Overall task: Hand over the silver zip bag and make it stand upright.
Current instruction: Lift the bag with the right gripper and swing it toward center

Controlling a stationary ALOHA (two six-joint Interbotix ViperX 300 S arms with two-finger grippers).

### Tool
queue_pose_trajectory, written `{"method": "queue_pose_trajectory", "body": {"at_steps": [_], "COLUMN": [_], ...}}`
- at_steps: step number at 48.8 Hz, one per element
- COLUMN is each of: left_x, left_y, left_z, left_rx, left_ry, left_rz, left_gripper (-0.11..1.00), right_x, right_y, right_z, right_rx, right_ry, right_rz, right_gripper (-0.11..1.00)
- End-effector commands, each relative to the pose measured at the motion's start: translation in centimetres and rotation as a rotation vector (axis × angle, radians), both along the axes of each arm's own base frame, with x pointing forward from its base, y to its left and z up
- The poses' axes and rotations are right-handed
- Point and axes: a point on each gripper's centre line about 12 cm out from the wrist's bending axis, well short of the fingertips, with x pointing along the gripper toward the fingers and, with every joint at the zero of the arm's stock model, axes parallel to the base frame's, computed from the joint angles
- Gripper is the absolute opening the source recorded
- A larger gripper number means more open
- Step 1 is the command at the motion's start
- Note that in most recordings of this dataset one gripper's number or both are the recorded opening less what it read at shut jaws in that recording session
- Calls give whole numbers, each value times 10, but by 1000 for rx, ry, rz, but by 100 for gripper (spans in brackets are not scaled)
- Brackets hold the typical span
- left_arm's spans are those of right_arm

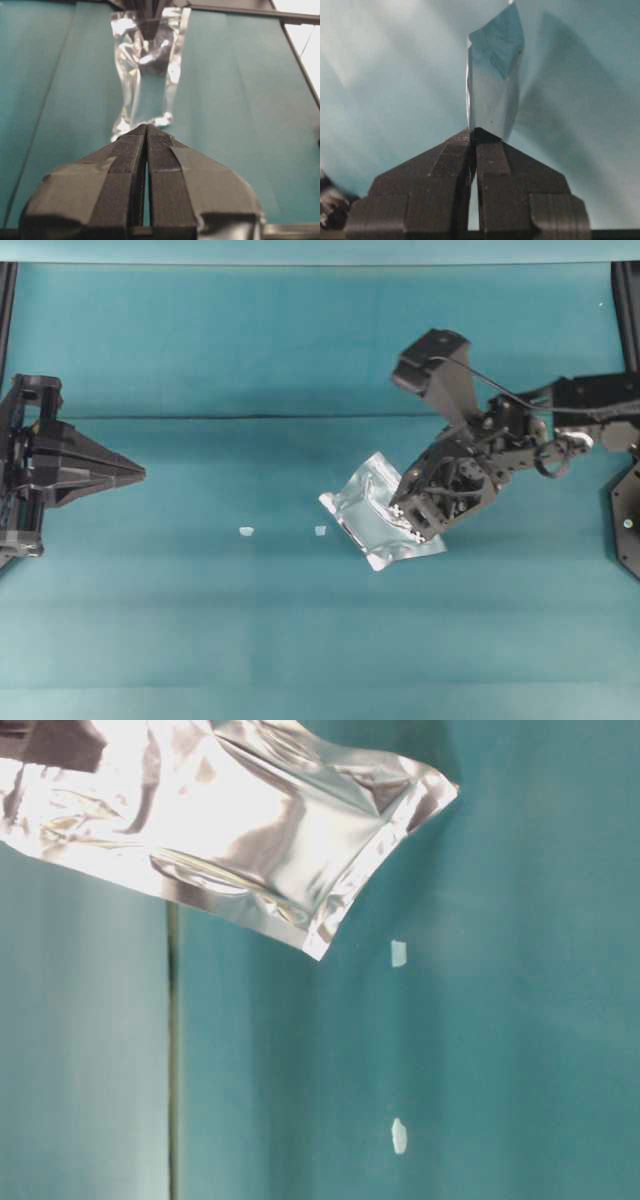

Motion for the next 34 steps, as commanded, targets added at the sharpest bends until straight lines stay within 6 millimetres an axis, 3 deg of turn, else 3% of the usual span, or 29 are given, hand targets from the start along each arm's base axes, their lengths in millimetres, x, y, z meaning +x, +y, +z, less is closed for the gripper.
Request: {"method": "queue_pose_trajectory", "body": {"at_steps": [1,10,34], "left_x": [1,1,-4], "left_y": [-1,-1,-1], "left_z": [3,4,7], "left_rx": [1,4,-9], "left_ry": [-5,-8,-26], "left_rz": [-3,-4,-5], "left_gripper": [0,0,0], "right_x": [9,25,75], "right_y": [0,-1,-5], "right_z": [22,41,67], "right_rx": [-22,-60,-199], "right_ry": [-23,26,207], "right_rz": [50,162,525], "right_gripper": [4,3,4]}}
